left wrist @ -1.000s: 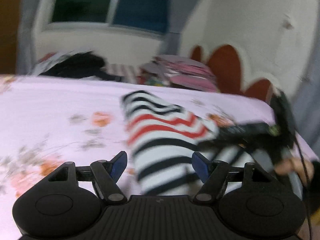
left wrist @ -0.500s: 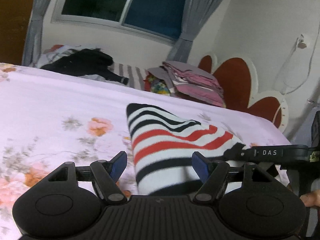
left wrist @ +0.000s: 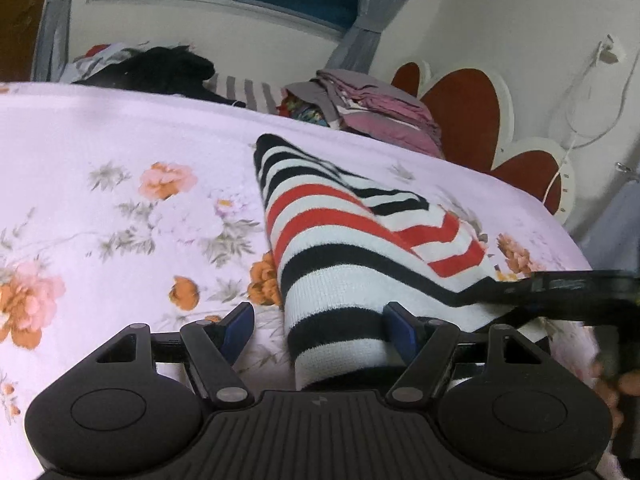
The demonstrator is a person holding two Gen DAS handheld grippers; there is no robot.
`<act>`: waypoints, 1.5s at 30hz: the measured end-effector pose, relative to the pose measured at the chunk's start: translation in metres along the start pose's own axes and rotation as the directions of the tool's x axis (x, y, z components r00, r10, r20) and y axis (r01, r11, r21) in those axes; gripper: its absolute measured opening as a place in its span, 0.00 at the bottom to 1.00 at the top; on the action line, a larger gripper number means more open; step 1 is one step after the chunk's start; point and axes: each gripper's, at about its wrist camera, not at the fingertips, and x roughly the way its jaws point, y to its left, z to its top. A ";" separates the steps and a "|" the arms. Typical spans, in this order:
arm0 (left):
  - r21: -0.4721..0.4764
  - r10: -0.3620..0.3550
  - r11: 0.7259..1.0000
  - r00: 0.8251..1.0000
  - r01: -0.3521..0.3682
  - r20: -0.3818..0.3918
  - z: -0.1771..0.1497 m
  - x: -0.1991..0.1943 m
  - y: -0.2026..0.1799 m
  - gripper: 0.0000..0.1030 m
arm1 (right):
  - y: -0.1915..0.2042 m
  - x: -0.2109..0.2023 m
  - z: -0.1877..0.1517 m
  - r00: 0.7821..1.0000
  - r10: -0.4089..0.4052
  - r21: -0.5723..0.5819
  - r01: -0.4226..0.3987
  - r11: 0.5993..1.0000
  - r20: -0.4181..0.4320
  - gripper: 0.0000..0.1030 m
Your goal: Fold small clothes
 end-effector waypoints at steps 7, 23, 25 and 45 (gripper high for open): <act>-0.013 0.001 1.000 1.000 -0.001 -0.018 -0.006 -0.015 0.006 0.70 | 0.004 -0.029 -0.025 1.000 0.003 -0.020 -0.003 1.000 -0.021 0.47; 0.055 0.013 0.998 1.000 -0.012 -0.008 -0.003 -0.025 -0.005 0.74 | 0.024 -0.055 -0.047 0.995 -0.091 -0.091 0.095 0.991 0.051 0.29; 0.081 0.029 0.996 0.999 -0.025 -0.037 -0.005 -0.017 -0.008 0.74 | 0.031 -0.055 -0.050 0.993 -0.102 -0.126 0.108 0.986 0.052 0.25; 0.087 0.039 0.996 0.999 -0.038 -0.009 0.041 -0.001 -0.024 0.74 | 0.034 -0.032 -0.009 0.992 -0.110 -0.092 0.116 0.989 0.064 0.27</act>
